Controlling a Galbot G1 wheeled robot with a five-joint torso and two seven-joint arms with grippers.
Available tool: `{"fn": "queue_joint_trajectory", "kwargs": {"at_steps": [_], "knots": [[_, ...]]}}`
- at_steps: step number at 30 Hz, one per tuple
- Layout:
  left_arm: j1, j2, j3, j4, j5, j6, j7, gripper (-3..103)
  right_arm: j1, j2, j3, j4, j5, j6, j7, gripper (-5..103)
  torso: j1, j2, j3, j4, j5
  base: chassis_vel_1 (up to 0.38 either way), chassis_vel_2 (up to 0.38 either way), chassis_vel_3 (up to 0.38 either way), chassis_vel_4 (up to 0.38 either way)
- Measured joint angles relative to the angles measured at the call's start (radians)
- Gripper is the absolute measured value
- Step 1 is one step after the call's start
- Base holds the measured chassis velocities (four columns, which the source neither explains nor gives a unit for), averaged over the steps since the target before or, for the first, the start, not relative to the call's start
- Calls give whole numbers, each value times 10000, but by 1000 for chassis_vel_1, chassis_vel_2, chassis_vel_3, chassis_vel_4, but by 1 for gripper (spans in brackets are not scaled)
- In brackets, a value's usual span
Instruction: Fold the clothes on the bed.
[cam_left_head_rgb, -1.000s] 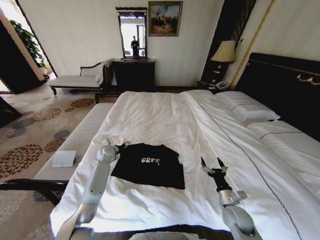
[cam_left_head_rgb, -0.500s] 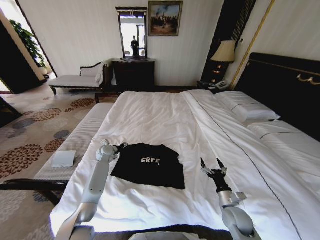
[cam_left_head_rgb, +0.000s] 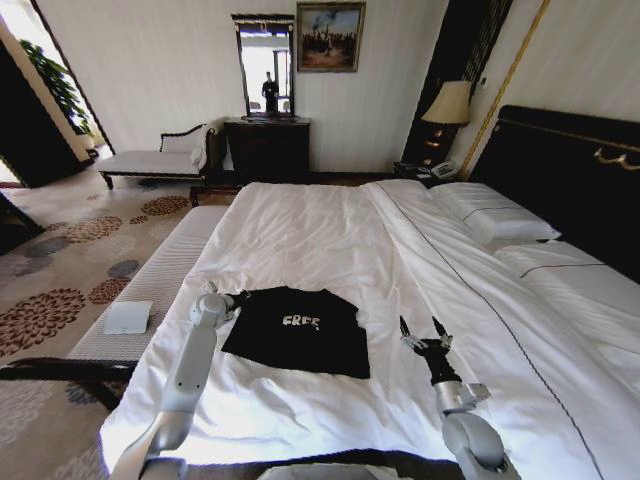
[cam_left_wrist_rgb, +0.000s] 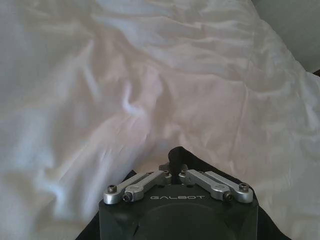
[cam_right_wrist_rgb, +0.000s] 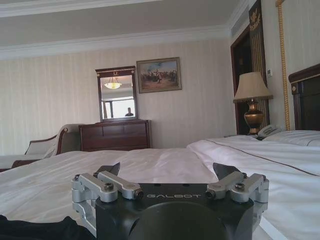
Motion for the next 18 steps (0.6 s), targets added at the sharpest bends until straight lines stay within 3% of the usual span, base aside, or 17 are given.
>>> {"fn": "queue_joint_trajectory", "kwargs": {"at_steps": [5,10,13,14,16,18], "knots": [[251,182,14,-461,36,0,133,0,219,-245,-232,-35,655,-30,91,100,0,0,0,-2,0,0,0,0,0],[866,548,-9,-1376,126,-1,423,0,783,-1224,-942,63,2172,-648,483,100,0,0,0,2,0,0,0,0,0],[1424,822,-61,-2006,291,-73,733,0,1399,-2146,-1580,132,3828,-1446,665,100,0,0,0,5,-3,0,0,0,0],[1424,822,-61,-2006,291,-73,733,0,1399,-2146,-1580,132,3828,-1446,665,100,0,0,0,5,-3,0,0,0,0],[1919,999,-155,-2478,311,-145,860,0,2111,-2754,-2335,204,5913,-2466,785,100,0,0,1,2,-1,0,0,0,0],[2224,1078,-321,-2708,310,-200,952,0,2661,-2948,-2884,214,7149,-3087,993,100,0,0,0,1,-4,0,0,0,0]]}}
